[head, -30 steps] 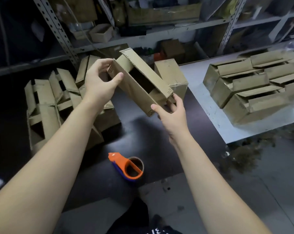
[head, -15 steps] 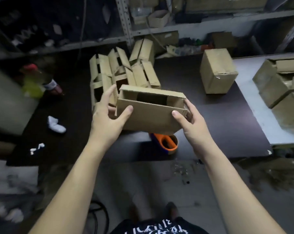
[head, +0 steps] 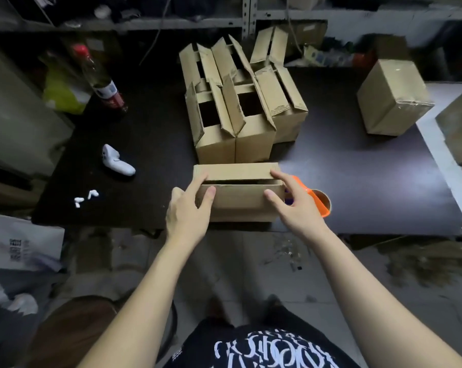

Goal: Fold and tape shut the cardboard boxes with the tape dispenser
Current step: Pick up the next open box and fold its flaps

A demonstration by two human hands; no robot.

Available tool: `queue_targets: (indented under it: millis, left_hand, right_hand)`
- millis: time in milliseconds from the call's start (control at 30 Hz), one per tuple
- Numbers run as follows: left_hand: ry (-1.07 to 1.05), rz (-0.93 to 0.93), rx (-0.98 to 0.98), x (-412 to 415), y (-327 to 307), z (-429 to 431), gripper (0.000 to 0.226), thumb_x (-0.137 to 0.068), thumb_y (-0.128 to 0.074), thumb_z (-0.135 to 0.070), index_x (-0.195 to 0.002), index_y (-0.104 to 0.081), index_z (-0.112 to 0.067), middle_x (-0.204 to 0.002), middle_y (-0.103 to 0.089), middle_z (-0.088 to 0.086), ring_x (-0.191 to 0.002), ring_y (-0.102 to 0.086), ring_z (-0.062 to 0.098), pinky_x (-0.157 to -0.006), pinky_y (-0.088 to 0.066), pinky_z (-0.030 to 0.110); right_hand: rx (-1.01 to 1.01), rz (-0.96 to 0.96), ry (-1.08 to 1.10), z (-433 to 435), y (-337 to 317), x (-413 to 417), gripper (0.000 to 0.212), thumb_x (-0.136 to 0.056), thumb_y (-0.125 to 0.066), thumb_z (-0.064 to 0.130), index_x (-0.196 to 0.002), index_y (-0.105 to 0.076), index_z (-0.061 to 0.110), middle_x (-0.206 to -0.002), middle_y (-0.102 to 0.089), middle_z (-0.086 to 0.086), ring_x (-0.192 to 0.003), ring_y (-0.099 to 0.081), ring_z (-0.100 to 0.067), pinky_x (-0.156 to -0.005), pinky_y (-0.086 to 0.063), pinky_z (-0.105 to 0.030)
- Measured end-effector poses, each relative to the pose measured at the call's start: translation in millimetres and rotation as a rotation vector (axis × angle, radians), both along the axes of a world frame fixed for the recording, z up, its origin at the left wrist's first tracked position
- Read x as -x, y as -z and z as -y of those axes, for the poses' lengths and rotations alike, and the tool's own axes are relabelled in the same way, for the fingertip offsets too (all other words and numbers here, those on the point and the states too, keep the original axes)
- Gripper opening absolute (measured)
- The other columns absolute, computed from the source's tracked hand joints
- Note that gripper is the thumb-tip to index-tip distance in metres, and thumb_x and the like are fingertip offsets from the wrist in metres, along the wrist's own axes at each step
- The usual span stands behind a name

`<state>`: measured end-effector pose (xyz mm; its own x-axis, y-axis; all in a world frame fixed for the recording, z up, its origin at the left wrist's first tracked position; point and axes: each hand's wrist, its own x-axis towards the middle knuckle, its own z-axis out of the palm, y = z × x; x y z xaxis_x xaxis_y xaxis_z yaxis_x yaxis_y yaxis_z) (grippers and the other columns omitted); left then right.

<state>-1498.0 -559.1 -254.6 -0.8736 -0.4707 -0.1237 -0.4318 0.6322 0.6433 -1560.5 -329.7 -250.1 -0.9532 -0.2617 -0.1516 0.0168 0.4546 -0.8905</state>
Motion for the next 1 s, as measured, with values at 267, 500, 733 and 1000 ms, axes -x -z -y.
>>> queue_targets:
  millis: [267,500,733,1000]
  left_hand:
    - [-0.022,-0.057,0.036,18,20,1,0.039,-0.106,-0.049,-0.043,-0.145,-0.053,-0.043,-0.1,-0.045,0.005,-0.088,-0.056,0.027,-0.078,-0.045,0.034]
    - [-0.065,-0.076,0.012,18,24,1,0.038,-0.104,-0.054,-0.046,-0.142,-0.059,-0.044,-0.095,-0.044,0.004,-0.083,-0.055,0.024,-0.077,-0.049,0.035]
    - [-0.022,-0.031,-0.026,23,13,0,0.04,-0.104,-0.051,-0.05,-0.143,-0.056,-0.045,-0.095,-0.042,0.001,-0.08,-0.051,0.015,-0.072,-0.042,0.031]
    - [0.212,0.137,0.271,24,-21,21,0.055,-0.104,-0.046,-0.056,-0.156,-0.028,-0.053,-0.14,-0.036,0.002,-0.121,-0.053,0.027,-0.099,-0.046,0.048]
  right_hand:
    - [-0.021,-0.155,0.194,19,27,3,0.038,-0.098,-0.07,0.029,-0.136,-0.063,0.031,-0.127,-0.065,0.02,-0.115,-0.058,0.003,-0.095,-0.046,-0.012]
    - [-0.567,-0.118,0.431,-21,75,15,0.023,-0.099,-0.061,0.026,-0.112,-0.065,0.006,-0.111,-0.067,-0.01,-0.095,-0.058,-0.022,-0.076,-0.044,-0.028]
    - [-0.873,0.063,0.296,-22,72,36,0.042,-0.096,-0.069,0.045,-0.114,-0.063,0.007,-0.108,-0.068,-0.014,-0.098,-0.065,-0.033,-0.075,-0.049,-0.036]
    - [-0.471,-0.267,0.306,-16,-4,48,0.038,-0.102,-0.059,0.041,-0.118,-0.051,0.008,-0.107,-0.066,-0.016,-0.084,-0.057,-0.034,-0.069,-0.038,-0.032]
